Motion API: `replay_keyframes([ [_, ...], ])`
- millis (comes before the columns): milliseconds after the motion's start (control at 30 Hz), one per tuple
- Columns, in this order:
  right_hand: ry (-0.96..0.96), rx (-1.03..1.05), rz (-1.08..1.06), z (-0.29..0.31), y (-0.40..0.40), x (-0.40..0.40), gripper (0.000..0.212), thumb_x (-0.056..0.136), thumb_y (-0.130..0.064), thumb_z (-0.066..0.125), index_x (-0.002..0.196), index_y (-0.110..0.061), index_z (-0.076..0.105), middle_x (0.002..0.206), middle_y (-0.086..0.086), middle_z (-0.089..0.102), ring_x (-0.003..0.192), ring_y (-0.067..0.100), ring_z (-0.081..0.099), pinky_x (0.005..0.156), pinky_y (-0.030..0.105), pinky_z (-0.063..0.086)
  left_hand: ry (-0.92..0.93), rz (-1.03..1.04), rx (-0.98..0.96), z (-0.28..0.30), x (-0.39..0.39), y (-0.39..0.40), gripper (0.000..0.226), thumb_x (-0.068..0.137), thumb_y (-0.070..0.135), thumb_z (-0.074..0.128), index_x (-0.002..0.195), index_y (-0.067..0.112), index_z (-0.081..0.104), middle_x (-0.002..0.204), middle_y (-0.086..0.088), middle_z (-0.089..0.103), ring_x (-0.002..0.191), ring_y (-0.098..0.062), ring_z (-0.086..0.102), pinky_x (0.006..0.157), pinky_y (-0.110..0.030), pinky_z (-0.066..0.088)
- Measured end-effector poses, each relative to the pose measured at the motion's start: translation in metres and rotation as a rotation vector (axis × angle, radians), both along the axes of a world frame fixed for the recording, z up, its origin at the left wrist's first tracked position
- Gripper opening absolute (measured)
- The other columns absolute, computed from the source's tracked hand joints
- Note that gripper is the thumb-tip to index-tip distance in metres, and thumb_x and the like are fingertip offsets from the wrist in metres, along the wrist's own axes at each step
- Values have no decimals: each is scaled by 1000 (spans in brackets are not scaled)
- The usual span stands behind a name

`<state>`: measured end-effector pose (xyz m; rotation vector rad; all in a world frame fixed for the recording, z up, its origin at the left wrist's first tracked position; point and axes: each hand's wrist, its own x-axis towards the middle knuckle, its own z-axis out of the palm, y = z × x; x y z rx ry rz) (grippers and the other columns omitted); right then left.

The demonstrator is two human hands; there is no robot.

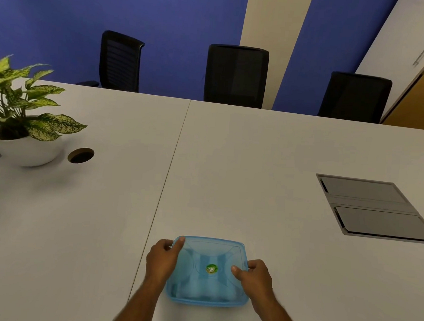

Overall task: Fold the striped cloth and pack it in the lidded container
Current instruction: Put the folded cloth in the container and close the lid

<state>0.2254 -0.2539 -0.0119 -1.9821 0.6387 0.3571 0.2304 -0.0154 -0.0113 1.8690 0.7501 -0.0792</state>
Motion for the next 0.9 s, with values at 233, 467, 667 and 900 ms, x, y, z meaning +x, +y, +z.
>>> replay_keyframes([
  [233,-17,-22,3,-5,-1,1,36,73,-27,81,95,-11,57,95,5,66,86,20,65,76,37,57,43,95,-56,-7,17,2,27,85,36,73,78,10,65,79,-3,68,76,-19,61,68,-34,49],
  [467,-27,-40,14,-9,0,0,37,74,-29,80,95,-13,55,94,3,65,88,21,65,81,41,58,68,155,-52,-14,24,3,29,85,28,73,73,4,62,73,-8,65,67,-22,56,58,-32,42],
  [667,-42,-66,10,-9,0,0,37,74,-30,80,95,-11,56,94,4,66,88,21,64,80,41,57,5,66,118,-7,9,-4,29,88,48,67,82,19,64,80,6,66,74,-12,61,62,-31,45],
  [900,-47,-158,57,0,4,-5,41,79,-38,75,102,-13,54,103,5,64,92,23,62,83,40,55,-37,-247,181,-7,-26,-4,88,63,66,78,136,26,48,112,5,51,104,-16,57,83,-30,49],
])
